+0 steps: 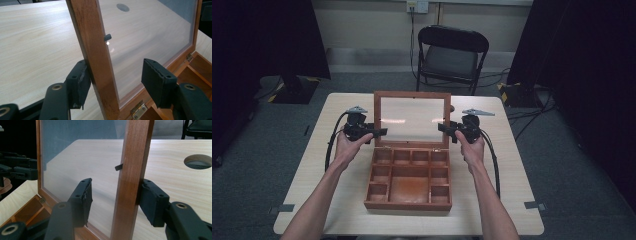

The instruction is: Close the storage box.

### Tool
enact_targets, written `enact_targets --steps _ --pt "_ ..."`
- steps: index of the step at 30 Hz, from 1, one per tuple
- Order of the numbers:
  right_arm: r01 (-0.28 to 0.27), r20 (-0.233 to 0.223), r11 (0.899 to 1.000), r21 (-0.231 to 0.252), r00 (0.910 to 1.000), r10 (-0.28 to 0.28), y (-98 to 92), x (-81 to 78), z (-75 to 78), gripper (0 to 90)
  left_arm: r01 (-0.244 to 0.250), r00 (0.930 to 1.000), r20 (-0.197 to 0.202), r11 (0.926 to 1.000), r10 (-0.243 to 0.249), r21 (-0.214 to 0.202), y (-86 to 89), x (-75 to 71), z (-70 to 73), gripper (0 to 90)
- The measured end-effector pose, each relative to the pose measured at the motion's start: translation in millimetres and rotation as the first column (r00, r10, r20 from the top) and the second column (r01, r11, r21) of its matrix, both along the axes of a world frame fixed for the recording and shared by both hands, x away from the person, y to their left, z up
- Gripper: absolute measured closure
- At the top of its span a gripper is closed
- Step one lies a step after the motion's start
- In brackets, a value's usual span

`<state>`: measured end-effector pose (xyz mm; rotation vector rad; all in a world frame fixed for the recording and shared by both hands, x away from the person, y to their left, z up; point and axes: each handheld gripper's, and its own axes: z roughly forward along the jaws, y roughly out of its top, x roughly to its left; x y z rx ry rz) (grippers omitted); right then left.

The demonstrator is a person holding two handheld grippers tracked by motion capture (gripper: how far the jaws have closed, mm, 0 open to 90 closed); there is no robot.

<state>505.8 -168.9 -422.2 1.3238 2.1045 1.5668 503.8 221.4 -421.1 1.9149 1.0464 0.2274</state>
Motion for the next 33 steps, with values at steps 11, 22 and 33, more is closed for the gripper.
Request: enact_targets --steps 11,22,33 --pt "-0.016 0.025 1.0 0.017 0.9995 0.016 -3.5 -9.3 6.8 48.6 0.016 0.9994 0.03 0.9998 -0.016 -0.014 1.2 -4.1 7.7 41.9" --pt "-0.03 0.044 1.0 0.009 0.9986 0.029 -4.1 -16.4 11.3 49.9 0.017 0.9978 0.065 0.9996 -0.015 -0.023 1.6 -6.5 11.8 41.3" --pt "-0.048 0.059 0.999 -0.014 0.9971 0.049 -3.7 -22.3 15.8 51.0 0.038 0.9961 0.081 0.9987 -0.035 -0.035 2.7 -15.2 19.5 46.3"
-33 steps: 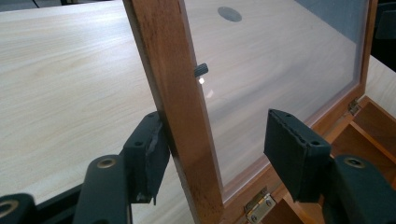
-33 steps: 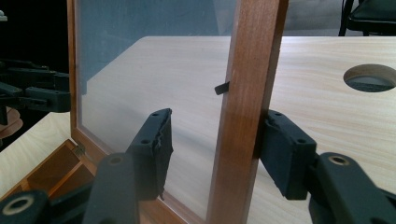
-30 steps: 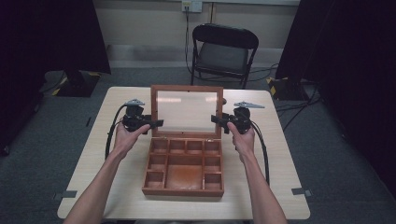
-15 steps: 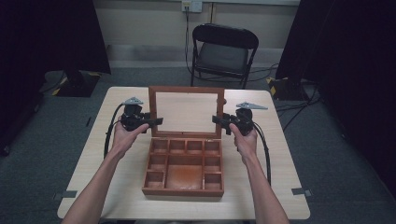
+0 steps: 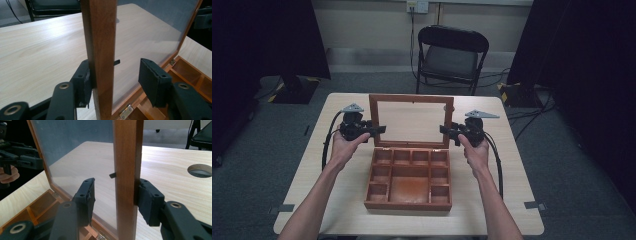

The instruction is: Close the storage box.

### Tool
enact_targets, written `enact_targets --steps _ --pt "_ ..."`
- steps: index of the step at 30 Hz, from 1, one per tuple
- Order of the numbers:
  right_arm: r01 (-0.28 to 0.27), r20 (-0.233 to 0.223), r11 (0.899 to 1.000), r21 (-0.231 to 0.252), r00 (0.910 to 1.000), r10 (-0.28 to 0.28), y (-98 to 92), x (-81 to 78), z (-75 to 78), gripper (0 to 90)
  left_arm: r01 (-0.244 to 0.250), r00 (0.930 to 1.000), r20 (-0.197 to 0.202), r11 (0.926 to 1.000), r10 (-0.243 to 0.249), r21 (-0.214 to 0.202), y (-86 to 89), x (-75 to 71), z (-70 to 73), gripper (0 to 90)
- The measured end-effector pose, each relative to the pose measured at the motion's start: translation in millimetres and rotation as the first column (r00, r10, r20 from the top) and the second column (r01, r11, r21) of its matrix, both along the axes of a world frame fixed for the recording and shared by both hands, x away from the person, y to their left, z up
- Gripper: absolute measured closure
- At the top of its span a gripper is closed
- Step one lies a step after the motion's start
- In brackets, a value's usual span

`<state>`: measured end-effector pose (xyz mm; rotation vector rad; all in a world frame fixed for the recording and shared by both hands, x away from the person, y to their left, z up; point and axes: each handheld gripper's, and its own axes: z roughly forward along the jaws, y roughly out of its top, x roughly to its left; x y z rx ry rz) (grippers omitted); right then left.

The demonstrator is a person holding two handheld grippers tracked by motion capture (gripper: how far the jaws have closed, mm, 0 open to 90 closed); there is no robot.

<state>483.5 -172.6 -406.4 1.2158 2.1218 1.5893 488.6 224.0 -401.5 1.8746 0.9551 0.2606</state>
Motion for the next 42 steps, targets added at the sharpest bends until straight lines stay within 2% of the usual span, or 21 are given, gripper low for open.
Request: enact_targets --steps 7,9,14,18,22,26,29,32,37,40,42 --pt "-0.014 0.014 1.0 -0.01 0.9998 0.014 1.4 -4.7 2.3 50.7 0.016 0.9995 0.027 0.9996 -0.017 0.024 0.1 -7.2 4.3 47.0" --pt "-0.015 0.015 1.0 -0.01 0.9998 0.015 2.1 -5.5 2.9 50.7 0.018 0.9995 0.025 0.9998 -0.018 0.012 0.8 -8.8 4.3 47.3" --pt "-0.013 0.016 1.0 -0.009 0.9998 0.013 3.9 -7.1 4.1 50.3 0.021 0.9992 0.033 0.9997 -0.021 0.012 1.9 -10.3 4.2 47.8" --pt "-0.012 0.019 1.0 -0.016 0.9997 0.012 5.6 -8.7 5.1 49.1 0.004 0.9989 0.047 1.0 -0.004 0.009 1.3 -12.6 3.6 51.1" --pt "-0.016 0.018 1.0 -0.012 0.9997 0.017 6.1 -9.1 5.7 49.0 0.007 0.9991 0.041 1.0 -0.007 -0.001 2.2 -13.4 4.0 52.2" --pt "-0.023 0.019 1.0 -0.014 0.9996 0.023 8.7 -10.1 6.7 46.4 0.021 0.9987 0.046 0.9996 -0.022 0.017 3.7 -14.5 5.1 54.9" --pt "-0.022 0.018 1.0 -0.013 0.9996 0.022 10.4 -10.4 6.9 45.0 0.021 0.999 0.04 0.9998 -0.021 0.002 4.5 -15.0 4.6 55.1" --pt "-0.022 0.013 1.0 -0.008 0.9997 0.023 10.2 -11.1 7.3 44.4 0.03 0.9987 0.042 0.9995 -0.03 0.005 5.3 -15.6 4.9 55.3" --pt "-0.016 0.016 1.0 -0.018 0.9997 0.016 11.3 -14.6 8.4 45.5 0.039 0.9985 0.04 0.9992 -0.039 -0.002 5.6 -18.1 5.0 53.0" --pt "-0.022 0.017 1.0 -0.007 0.9996 0.022 9.8 -16.8 8.0 45.9 0.037 0.9986 0.038 0.9993 -0.038 0.007 4.4 -19.4 5.2 51.6" --pt "-0.02 0.016 1.0 -0.007 0.9997 0.02 9.6 -18.2 7.8 45.9 0.042 0.9985 0.036 0.9991 -0.042 -0.002 2.9 -21.3 5.6 49.3"
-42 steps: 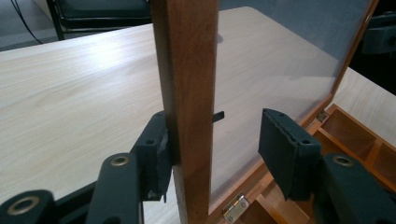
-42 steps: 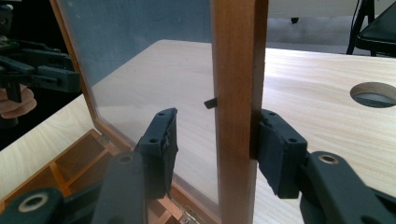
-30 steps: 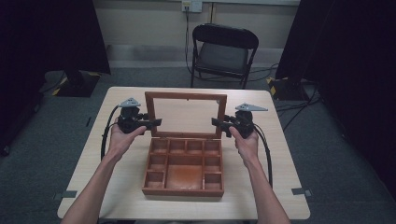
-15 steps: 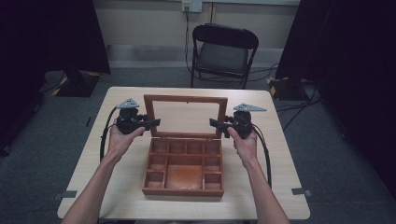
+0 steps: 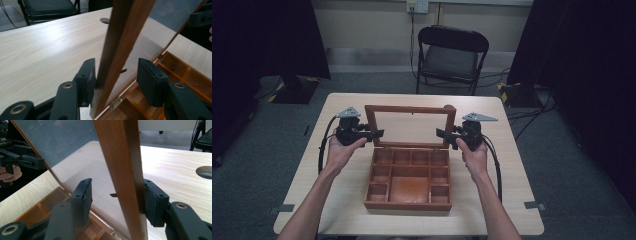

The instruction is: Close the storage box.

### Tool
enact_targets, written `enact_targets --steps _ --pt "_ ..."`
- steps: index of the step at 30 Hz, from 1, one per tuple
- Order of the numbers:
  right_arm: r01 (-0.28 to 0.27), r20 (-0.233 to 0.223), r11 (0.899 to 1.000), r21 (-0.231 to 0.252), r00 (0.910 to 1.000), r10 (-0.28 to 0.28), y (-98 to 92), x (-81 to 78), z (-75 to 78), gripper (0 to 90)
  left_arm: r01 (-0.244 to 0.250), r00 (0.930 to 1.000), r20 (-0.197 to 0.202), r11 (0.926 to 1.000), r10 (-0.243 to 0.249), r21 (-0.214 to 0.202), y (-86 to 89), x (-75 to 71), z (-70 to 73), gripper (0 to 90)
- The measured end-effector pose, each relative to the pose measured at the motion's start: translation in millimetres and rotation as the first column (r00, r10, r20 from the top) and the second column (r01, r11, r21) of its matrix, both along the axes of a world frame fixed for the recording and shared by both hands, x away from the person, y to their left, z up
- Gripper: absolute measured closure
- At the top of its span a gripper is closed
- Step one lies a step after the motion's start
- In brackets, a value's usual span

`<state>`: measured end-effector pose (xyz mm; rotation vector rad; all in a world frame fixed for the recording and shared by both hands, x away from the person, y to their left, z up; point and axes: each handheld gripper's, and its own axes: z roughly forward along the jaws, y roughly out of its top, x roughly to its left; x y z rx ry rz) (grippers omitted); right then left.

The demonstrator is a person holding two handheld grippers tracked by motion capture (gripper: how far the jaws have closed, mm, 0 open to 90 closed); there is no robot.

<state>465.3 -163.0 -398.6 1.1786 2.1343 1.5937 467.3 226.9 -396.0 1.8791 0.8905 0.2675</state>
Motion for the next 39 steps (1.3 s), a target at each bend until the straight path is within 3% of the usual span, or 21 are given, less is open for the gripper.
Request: enact_targets --steps 14,39 --pt "-0.014 -0.002 1.0 0.001 0.9999 0.014 -0.7 -8.7 1.1 44.3 -0.024 0.9997 0.01 0.9997 0.024 0.002 1.3 -13.6 -2.1 40.1" --pt "-0.043 0.0 0.999 -0.02 0.9991 0.043 -2.3 -29.9 -1.9 39.7 -0.042 0.9989 0.019 0.9987 0.043 -0.027 7.8 -33.0 -6.2 36.7"
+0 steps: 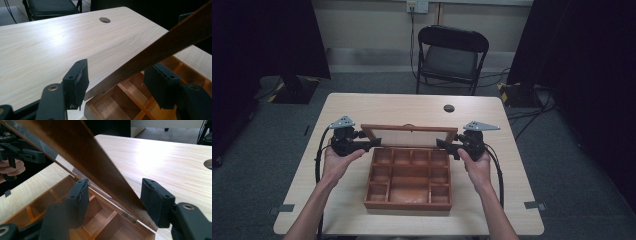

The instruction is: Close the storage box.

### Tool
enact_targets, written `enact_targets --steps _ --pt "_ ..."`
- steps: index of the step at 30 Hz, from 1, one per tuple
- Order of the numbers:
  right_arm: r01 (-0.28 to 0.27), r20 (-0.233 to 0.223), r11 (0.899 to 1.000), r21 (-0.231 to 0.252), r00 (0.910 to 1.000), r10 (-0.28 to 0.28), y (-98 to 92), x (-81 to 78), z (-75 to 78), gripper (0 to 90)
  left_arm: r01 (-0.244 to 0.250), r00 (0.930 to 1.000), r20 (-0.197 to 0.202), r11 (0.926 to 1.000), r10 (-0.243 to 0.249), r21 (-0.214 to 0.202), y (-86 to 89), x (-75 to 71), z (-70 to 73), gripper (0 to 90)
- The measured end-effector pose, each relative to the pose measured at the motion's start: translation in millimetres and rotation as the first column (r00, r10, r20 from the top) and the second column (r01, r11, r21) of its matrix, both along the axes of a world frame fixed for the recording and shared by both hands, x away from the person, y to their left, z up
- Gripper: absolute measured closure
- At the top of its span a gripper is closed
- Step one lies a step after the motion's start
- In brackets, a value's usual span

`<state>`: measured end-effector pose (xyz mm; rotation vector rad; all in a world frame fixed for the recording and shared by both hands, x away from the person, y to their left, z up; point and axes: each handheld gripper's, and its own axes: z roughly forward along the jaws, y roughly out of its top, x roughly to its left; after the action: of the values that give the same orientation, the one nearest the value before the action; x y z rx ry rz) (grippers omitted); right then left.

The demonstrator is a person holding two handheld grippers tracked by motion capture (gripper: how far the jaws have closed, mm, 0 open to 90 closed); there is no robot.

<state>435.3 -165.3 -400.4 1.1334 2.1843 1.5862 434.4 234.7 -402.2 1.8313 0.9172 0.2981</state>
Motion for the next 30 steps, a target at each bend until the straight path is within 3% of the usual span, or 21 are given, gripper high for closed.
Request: enact_targets --steps 12,21,30 --pt "-0.026 -0.003 1.0 -0.015 0.9997 0.026 -1.4 -12.5 -3.7 38.4 0.008 1.0 -0.001 0.9999 -0.008 -0.015 1.2 -11.1 -2.3 36.7" --pt "-0.043 -0.006 0.999 -0.029 0.9991 0.043 -2.9 -20.5 -8.6 35.9 0.021 0.9998 -0.006 0.9998 -0.021 0.0 0.8 -18.4 -5.4 35.2" --pt "-0.058 -0.023 0.997 -0.045 0.9981 0.057 -6.8 -20.3 -9.1 35.2 0.033 0.9994 0.013 0.9994 -0.033 0.01 -1.2 -23.7 -3.9 34.2"
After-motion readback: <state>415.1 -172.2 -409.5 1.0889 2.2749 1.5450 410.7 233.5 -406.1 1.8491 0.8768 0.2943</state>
